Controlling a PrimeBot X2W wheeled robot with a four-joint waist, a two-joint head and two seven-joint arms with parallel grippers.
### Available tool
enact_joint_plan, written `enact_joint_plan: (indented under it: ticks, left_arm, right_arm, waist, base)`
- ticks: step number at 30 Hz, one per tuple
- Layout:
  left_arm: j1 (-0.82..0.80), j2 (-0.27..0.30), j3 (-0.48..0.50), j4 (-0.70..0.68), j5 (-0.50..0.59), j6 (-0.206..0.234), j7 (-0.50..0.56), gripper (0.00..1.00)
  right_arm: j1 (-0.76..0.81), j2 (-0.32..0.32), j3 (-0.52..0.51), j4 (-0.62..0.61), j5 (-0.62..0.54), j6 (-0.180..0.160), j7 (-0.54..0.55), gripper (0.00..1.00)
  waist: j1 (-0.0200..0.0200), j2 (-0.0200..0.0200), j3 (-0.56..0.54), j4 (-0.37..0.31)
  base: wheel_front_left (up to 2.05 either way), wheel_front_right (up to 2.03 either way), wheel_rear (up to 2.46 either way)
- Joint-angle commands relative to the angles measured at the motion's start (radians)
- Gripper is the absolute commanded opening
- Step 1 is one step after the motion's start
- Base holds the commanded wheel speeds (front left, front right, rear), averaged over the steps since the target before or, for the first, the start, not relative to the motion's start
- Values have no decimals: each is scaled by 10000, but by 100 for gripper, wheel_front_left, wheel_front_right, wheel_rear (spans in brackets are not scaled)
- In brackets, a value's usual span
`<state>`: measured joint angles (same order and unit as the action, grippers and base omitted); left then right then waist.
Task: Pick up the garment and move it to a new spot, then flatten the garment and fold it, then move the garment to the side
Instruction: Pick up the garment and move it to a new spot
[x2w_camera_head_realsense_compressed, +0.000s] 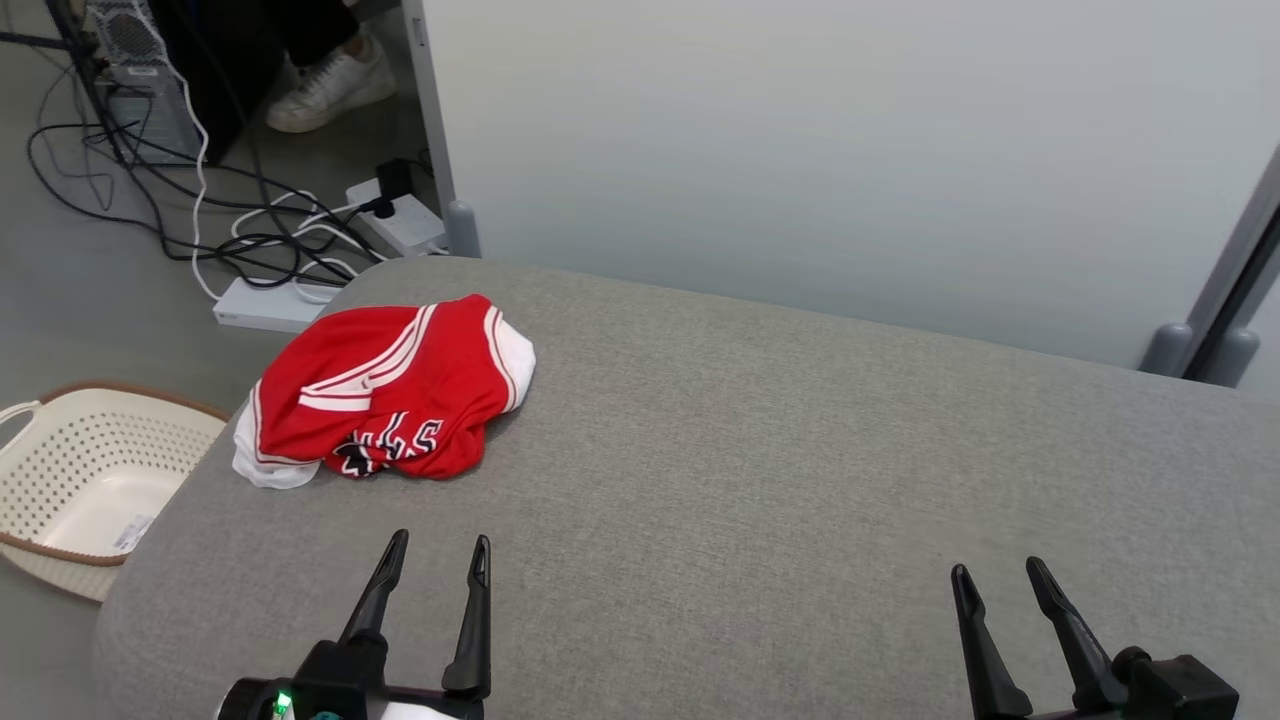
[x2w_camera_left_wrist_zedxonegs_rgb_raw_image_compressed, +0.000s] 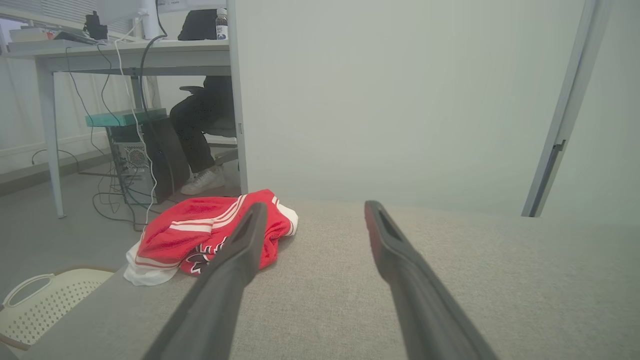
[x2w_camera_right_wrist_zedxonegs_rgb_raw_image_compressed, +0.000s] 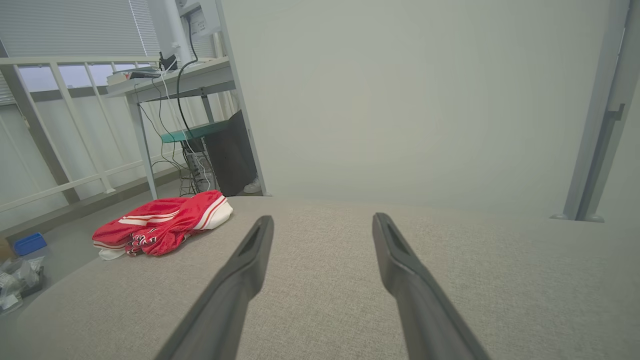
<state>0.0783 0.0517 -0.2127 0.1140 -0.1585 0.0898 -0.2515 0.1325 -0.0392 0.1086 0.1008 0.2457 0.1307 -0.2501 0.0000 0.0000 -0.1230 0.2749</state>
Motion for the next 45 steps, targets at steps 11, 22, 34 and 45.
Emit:
enact_joint_plan:
  ticks: [11,22,34,45]
  left_arm:
    - [-478,-14,501,-427,110,247,-103,100]
    - [-463,-14,533,-581,-53,447,-103,100]
    - [-555,-14,496,-512,-268,587,-103,100]
    - [-1651,-14,237,37,-827,794,-103,100]
  right_arm:
    - [-372,-112,341,-356,292,0,-116,100]
    - [-578,-120,523,-346,252,0,-116,100]
    - [-590,-339,699,-284,323,0,-116,100]
    - [-709,-995,842,-500,243,0,-116,100]
  waist:
    - [0,0,187,1328]
    - [0,0,497,1861]
    - [0,0,628,1971]
    - [0,0,1699,1420]
  base:
    - [0,0,0]
    - [0,0,0]
    - [0,0,0]
    - [0,0,0]
